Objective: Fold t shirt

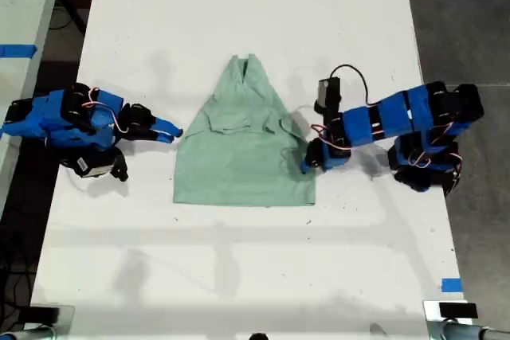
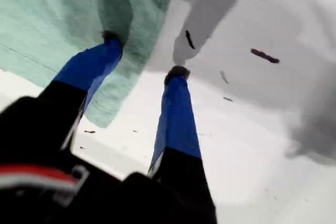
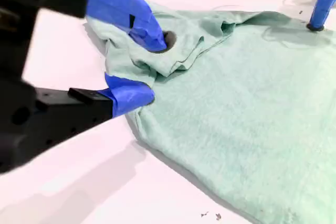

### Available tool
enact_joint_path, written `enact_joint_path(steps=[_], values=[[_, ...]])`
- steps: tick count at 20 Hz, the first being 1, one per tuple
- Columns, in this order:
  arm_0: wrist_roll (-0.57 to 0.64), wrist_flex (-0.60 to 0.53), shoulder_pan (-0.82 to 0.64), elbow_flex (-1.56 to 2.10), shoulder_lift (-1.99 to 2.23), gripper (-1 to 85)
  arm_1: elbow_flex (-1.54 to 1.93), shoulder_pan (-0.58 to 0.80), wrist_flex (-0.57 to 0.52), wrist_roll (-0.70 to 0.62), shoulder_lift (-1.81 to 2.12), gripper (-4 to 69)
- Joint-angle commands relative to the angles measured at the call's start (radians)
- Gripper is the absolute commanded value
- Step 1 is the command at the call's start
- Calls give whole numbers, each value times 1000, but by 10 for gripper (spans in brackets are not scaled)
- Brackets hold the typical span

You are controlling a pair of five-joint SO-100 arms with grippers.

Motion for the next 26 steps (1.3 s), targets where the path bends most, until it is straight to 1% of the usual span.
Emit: enact_joint_path(steps=[1,2,3,4,5,6,7,9,12,13,15,16,18,23,25,26], values=[[-8,-2,9,2,8,124,28,-17,-71,6,-11,191],[-8,-2,9,2,8,124,63,-15,-118,0,-17,187],[-8,-2,9,2,8,124,115,-8,-181,-12,-18,135],[-8,-2,9,2,8,124,167,-2,-238,-8,-12,-6],[-8,-2,9,2,8,124,207,0,-298,-5,0,-10],[-8,-2,9,2,8,124,206,-3,-299,-3,5,-10],[-8,-2,9,2,8,124,181,-6,-275,0,5,-9],[-8,-2,9,2,8,124,75,-3,-163,-12,5,-9],[-8,-2,9,2,8,124,-233,12,112,-60,-23,-9],[-8,-2,9,2,8,124,-345,17,173,-91,-44,-9],[-8,-2,9,2,8,124,-571,15,261,-149,-127,-9],[-8,-2,9,2,8,124,-672,11,272,-179,-183,-9],[-8,-2,9,2,8,124,-841,-5,252,-238,-308,-9],[-8,-2,9,2,8,124,-943,-2,21,-327,-549,-9],[-8,-2,9,2,8,124,-960,3,-28,-344,-620,-9],[-8,-2,9,2,8,124,-971,6,-34,-347,-652,-9]])
